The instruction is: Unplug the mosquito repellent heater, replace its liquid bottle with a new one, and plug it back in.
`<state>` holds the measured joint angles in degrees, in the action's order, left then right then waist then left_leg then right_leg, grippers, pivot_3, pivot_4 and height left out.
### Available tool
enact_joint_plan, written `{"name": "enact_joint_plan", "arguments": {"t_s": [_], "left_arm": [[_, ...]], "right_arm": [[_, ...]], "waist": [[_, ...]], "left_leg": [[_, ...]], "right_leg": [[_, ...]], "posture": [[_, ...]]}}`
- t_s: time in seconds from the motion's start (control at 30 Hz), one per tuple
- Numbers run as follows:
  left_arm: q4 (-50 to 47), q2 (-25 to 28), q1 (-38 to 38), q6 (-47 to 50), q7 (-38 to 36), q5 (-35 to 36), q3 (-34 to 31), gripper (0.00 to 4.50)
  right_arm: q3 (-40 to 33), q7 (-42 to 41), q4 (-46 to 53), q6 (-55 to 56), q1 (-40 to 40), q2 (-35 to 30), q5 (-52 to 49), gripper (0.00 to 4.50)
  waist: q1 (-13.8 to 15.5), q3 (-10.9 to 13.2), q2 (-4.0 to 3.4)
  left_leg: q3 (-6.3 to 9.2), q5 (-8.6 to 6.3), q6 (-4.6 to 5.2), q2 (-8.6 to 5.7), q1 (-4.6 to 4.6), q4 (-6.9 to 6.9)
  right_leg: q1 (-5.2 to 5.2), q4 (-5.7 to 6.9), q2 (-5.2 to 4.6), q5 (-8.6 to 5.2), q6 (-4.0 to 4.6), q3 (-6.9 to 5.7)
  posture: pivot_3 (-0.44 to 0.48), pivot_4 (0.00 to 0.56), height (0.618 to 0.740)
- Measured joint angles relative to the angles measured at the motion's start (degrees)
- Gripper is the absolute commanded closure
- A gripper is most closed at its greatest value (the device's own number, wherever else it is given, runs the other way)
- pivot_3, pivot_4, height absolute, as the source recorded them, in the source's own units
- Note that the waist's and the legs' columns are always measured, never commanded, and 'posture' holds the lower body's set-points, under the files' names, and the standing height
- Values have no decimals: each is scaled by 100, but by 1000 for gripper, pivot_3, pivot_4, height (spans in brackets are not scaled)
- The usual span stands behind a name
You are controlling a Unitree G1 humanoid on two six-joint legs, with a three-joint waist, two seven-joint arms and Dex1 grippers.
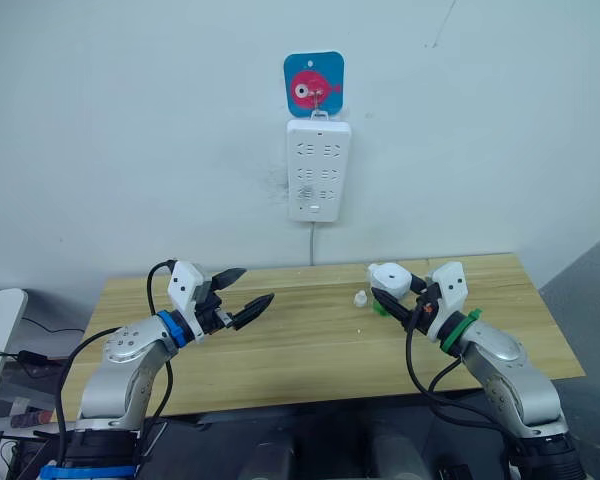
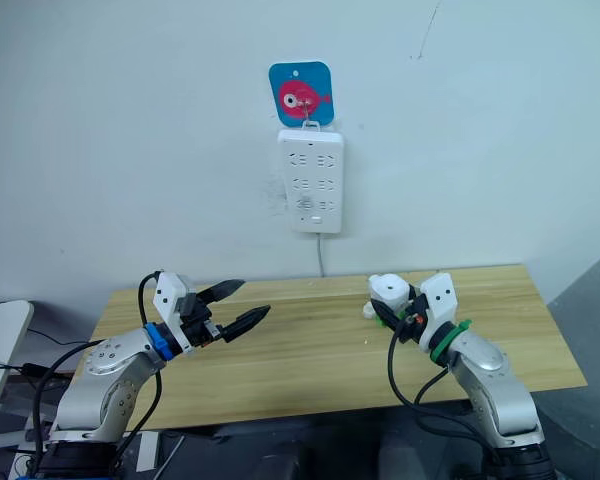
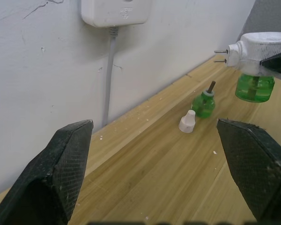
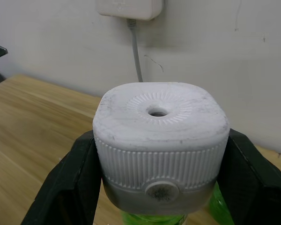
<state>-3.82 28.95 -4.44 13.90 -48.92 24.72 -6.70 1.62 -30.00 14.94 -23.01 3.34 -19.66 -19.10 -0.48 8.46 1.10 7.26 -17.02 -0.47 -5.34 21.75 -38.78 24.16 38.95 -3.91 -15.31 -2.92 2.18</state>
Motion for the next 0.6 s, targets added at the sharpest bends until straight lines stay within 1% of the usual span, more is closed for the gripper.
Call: {"name": "enact_joint_plan", "arguments": {"t_s": [0.6], "left_arm": [[30, -2, -1, -88, 74, -6, 1, 0]], "right_arm": [[0, -2, 44, -94, -2, -12, -24, 1519]], "waist": [[-1, -1, 0]], "left_leg": [[0, 0, 0, 0, 0, 0]], "right_leg": [[0, 0, 0, 0, 0, 0]], "posture": [[-6, 120, 740]]}}
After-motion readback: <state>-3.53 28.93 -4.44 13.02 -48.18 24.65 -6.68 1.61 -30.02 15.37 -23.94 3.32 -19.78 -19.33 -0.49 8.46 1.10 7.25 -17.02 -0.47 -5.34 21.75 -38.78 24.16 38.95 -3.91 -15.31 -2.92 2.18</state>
